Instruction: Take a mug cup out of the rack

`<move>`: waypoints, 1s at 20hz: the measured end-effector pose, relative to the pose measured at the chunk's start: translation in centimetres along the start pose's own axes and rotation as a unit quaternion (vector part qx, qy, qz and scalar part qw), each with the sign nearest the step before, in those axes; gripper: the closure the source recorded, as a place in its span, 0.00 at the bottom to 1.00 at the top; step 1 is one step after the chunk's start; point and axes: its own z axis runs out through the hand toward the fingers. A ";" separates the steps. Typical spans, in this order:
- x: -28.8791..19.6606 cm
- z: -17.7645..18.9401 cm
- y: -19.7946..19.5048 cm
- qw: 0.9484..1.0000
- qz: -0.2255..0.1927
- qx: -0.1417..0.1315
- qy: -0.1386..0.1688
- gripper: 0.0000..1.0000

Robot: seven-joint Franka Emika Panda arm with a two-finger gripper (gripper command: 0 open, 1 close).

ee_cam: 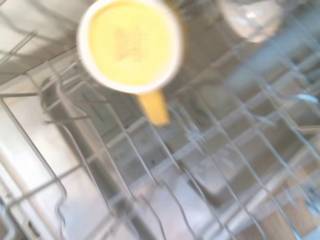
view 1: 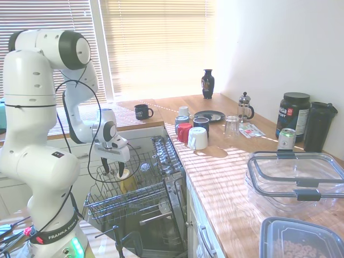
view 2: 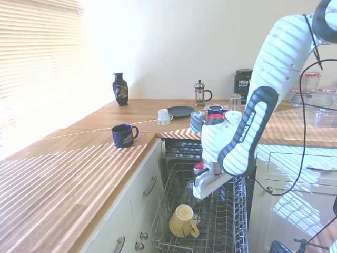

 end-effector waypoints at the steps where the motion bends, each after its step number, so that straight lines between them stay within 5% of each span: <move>1: 0.3 0.8 -0.7 1.000 -0.006 0.004 0.005 0.00; 10: 1.0 6.3 -5.7 0.999 -0.045 0.006 0.024 0.00; 20: 1.9 12.5 -8.0 0.999 -0.052 -0.009 0.012 0.00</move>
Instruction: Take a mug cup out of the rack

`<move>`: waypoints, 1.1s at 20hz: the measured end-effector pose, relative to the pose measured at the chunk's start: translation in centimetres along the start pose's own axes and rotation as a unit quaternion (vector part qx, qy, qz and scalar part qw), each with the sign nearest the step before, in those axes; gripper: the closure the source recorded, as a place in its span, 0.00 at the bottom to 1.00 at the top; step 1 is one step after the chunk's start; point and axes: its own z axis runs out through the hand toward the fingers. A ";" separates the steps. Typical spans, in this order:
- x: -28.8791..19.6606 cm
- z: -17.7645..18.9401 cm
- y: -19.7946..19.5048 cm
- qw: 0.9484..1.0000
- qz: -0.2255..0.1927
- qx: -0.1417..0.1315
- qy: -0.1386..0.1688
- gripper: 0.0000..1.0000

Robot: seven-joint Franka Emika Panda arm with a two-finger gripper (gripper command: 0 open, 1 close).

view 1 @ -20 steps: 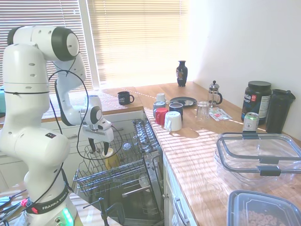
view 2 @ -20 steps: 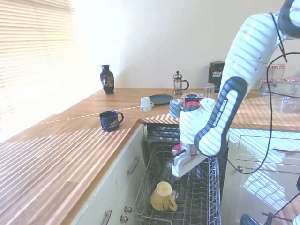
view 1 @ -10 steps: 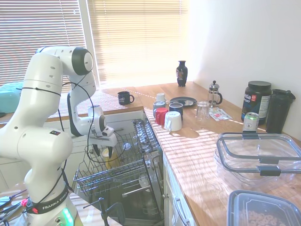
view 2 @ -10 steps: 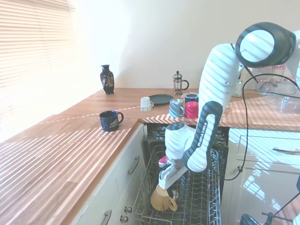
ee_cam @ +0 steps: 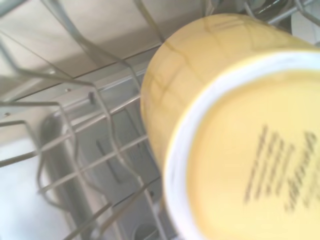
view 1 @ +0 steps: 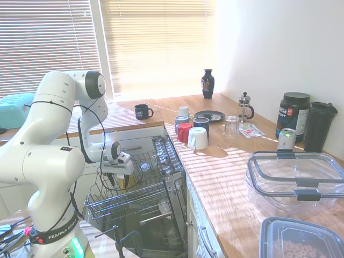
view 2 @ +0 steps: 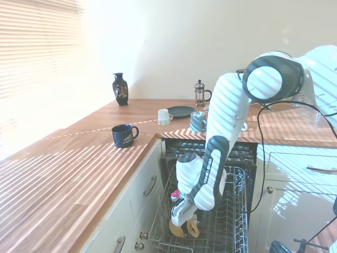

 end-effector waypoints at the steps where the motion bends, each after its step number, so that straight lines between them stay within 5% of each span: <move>1: 0.2 0.7 -0.1 1.000 -0.002 -0.001 -0.001 0.00; 9: 1.7 3.5 0.6 1.000 -0.016 -0.008 0.000 0.00; 10: 2.0 3.4 0.7 1.000 -0.014 -0.008 0.002 1.00; 22: 2.7 2.9 -0.5 1.000 -0.015 -0.019 0.002 1.00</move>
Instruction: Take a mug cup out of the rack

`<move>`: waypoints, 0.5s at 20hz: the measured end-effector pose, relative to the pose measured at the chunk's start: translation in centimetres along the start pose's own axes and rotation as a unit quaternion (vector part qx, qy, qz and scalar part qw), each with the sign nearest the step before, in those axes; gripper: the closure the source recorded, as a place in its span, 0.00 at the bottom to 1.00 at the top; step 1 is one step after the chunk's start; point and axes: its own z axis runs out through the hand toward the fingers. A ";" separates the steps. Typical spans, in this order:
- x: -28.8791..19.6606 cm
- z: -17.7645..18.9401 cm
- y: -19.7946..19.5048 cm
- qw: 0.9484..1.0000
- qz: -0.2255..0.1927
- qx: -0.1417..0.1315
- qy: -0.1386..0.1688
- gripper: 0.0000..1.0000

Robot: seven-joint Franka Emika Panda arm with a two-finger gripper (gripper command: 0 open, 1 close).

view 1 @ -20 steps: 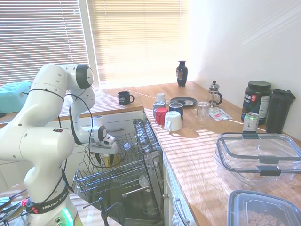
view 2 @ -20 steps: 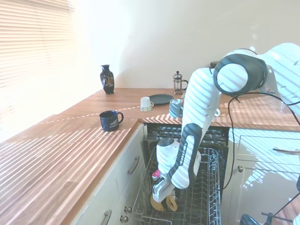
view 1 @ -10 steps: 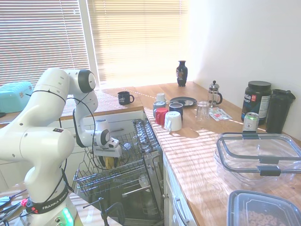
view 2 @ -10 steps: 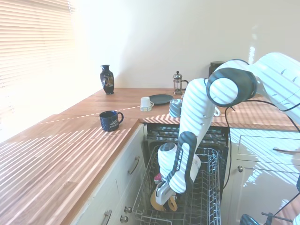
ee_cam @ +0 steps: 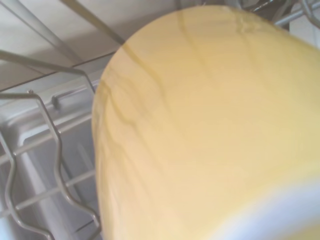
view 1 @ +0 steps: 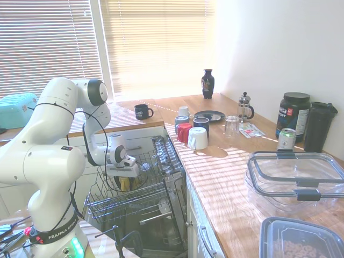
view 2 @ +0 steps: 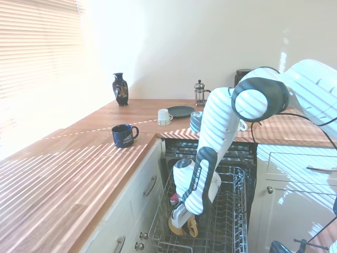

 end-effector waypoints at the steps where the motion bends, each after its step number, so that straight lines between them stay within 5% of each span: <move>1: 0.0 0.0 -0.1 1.000 0.001 0.001 0.000 1.00; 10: 0.3 -0.1 0.0 1.000 0.028 0.007 -0.005 1.00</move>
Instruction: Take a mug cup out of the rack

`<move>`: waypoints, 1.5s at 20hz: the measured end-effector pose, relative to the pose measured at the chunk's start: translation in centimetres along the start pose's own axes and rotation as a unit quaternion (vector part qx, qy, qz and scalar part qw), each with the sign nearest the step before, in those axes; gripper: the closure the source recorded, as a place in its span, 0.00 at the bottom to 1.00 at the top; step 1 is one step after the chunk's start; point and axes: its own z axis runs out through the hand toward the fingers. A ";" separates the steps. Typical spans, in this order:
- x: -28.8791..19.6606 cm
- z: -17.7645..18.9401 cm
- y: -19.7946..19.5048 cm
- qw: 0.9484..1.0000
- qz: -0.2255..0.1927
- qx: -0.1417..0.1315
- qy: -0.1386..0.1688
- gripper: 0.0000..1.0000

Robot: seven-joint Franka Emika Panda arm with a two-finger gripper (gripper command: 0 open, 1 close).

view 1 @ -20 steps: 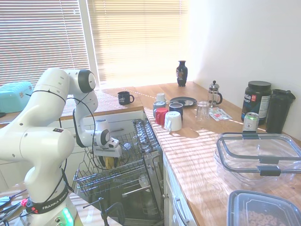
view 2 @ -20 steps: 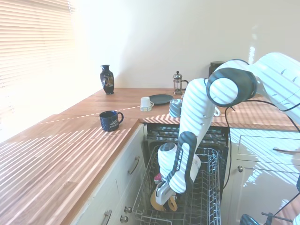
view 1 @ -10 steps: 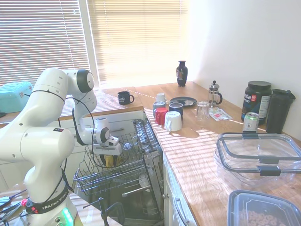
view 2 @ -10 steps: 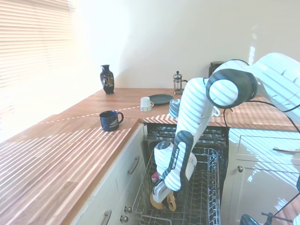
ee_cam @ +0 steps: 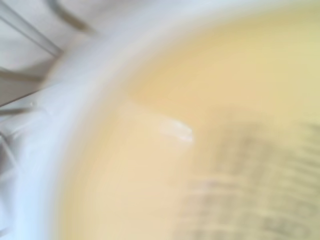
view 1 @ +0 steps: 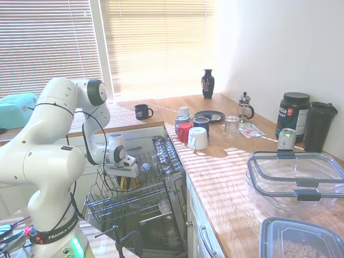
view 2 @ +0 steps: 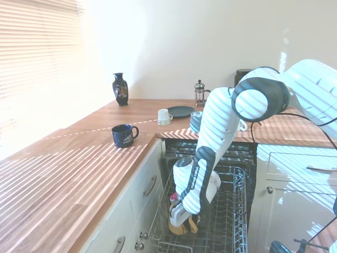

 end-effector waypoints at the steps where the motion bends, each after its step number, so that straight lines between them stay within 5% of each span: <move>1: 0.1 0.0 0.1 1.000 0.002 0.000 0.000 1.00; 16: 0.6 -1.9 -0.1 1.000 0.004 0.002 0.001 1.00; 30: 3.0 -22.3 5.1 0.996 0.021 0.007 0.087 1.00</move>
